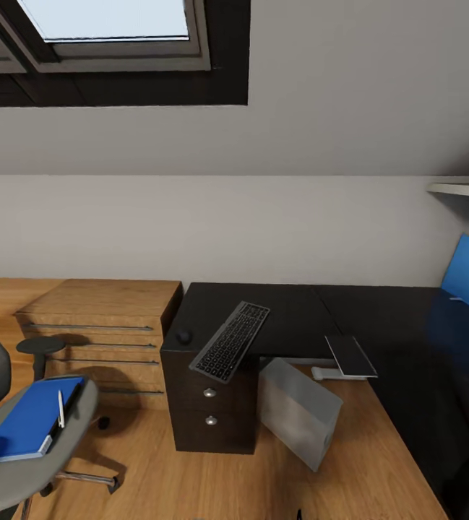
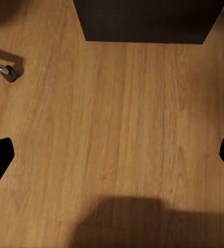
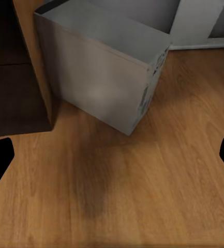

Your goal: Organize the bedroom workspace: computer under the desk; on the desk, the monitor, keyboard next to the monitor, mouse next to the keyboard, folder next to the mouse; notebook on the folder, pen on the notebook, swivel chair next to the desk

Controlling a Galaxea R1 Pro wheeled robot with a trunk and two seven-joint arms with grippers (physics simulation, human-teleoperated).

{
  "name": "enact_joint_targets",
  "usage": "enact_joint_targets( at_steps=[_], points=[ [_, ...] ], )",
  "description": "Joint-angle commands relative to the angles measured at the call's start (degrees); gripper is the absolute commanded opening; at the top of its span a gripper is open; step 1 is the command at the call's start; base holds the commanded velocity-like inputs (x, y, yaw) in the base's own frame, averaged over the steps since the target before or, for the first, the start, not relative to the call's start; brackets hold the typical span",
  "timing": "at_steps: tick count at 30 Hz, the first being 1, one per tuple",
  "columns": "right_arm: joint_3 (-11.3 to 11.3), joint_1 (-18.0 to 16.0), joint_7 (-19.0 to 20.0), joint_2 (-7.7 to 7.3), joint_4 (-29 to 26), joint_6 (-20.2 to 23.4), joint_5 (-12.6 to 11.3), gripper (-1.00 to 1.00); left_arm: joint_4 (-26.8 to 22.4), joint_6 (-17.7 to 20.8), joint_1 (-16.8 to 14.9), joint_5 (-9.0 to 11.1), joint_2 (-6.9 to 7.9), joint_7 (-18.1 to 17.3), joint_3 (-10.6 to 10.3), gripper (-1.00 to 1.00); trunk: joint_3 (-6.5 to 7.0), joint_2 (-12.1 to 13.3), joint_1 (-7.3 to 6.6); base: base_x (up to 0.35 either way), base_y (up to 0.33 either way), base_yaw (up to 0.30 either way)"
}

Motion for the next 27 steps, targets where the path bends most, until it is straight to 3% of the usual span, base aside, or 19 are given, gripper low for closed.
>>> enact_joint_targets(
  at_steps=[1,10,17,23,24,25,27],
  points=[
    [0.5,-0.1,-0.3,-0.08,-0.1,-0.3,-0.5,1.0,0.0,-0.3,-0.1,0.6,0.02,0.3,-0.5,1.0,-0.06,0.0,0.0,-0.012,0.0,-0.032],
    [0.7,-0.1,-0.3,0.27,-0.1,-0.7,-0.3,1.0,0.0,-1.5,-0.1,0.6,0.02,0.3,-0.5,1.0,1.19,2.8,-1.54,-0.003,0.0,-0.007],
    [0.7,-0.1,-0.3,0.36,0.2,-0.8,-0.4,1.0,2.7,-1.1,-0.1,1.0,0.46,-0.1,0.2,1.0,2.45,5.6,-3.08,0.0,0.0,0.0],
    [0.7,-0.1,-0.3,0.42,1.4,-0.8,-0.4,1.0,3.3,-0.9,-0.1,1.2,0.78,-5.6,0.6,1.0,3.53,8.0,-4.4,0.0,0.0,0.0],
    [0.7,-0.1,0.1,0.91,2.5,-0.8,-0.4,1.0,3.4,-1.0,-0.1,3.7,1.75,-10.4,1.9,1.0,3.71,8.4,-4.62,0.0,0.0,0.0],
    [0.6,-0.1,1.0,1.74,3.9,-0.8,-0.3,1.0,3.4,-1.1,-0.1,6.3,1.81,-11.0,2.2,1.0,3.89,8.8,-4.83,0.0,0.0,0.0],
    [0.6,-0.1,1.3,2.02,4.3,-0.8,-0.3,1.0,3.3,-1.2,-0.1,7.3,1.8,-11.1,2.3,1.0,4.25,9.6,-5.27,0.0,0.0,0.0]
  ],
)
